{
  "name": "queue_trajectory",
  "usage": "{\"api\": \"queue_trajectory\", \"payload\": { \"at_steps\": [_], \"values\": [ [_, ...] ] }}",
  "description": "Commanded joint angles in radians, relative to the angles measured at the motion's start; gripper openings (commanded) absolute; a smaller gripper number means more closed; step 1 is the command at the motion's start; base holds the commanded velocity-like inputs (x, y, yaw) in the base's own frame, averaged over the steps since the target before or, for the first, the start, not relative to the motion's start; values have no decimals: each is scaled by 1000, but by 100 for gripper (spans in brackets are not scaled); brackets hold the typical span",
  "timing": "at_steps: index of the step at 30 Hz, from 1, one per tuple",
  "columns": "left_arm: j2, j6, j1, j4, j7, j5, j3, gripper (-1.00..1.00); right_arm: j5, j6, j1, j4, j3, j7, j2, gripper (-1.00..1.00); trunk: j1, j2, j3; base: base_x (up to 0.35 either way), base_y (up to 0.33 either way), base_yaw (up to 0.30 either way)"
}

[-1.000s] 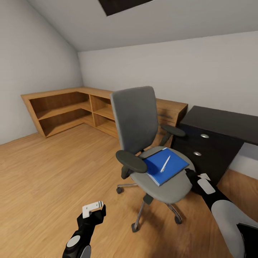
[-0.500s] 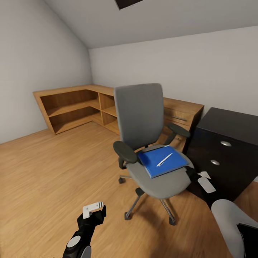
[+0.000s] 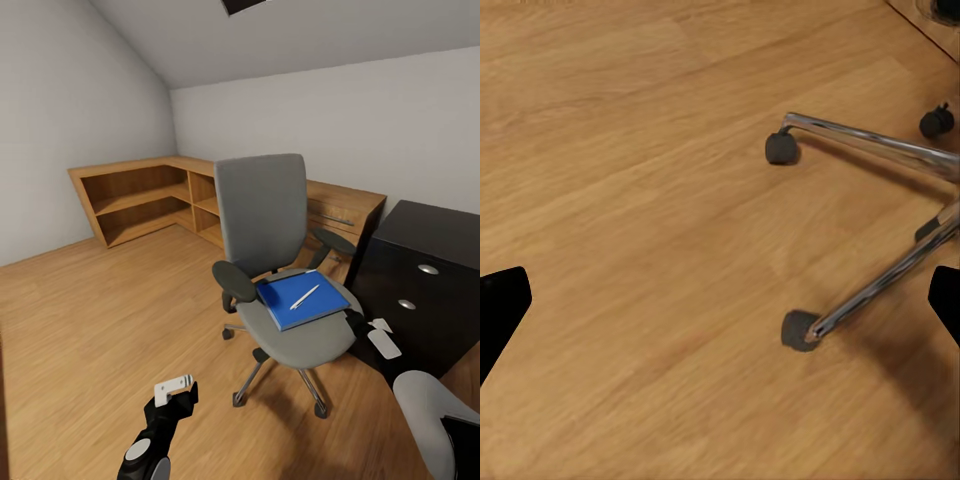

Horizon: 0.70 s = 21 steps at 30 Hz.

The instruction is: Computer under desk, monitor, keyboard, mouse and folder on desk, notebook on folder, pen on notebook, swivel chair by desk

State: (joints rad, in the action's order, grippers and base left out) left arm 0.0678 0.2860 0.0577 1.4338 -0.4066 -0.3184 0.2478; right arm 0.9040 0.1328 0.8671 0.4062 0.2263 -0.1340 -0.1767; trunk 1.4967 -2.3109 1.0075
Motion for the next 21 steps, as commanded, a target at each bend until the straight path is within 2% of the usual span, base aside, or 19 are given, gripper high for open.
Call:
{"api": "queue_trajectory", "payload": {
  "at_steps": [1,12,21],
  "values": [
    [0,3,1,2,-8,-8,3,100,9,5,0,-69,1,-7,0,100,-4,7,-2,0,0,0],
    [0,2,1,2,-11,-8,5,100,9,5,-1,-69,1,-7,2,100,-46,84,-37,0,0,0],
    [0,4,1,1,-11,-8,5,100,9,5,0,-69,1,-7,2,100,-46,84,-37,0,0,1]
  ]
}}
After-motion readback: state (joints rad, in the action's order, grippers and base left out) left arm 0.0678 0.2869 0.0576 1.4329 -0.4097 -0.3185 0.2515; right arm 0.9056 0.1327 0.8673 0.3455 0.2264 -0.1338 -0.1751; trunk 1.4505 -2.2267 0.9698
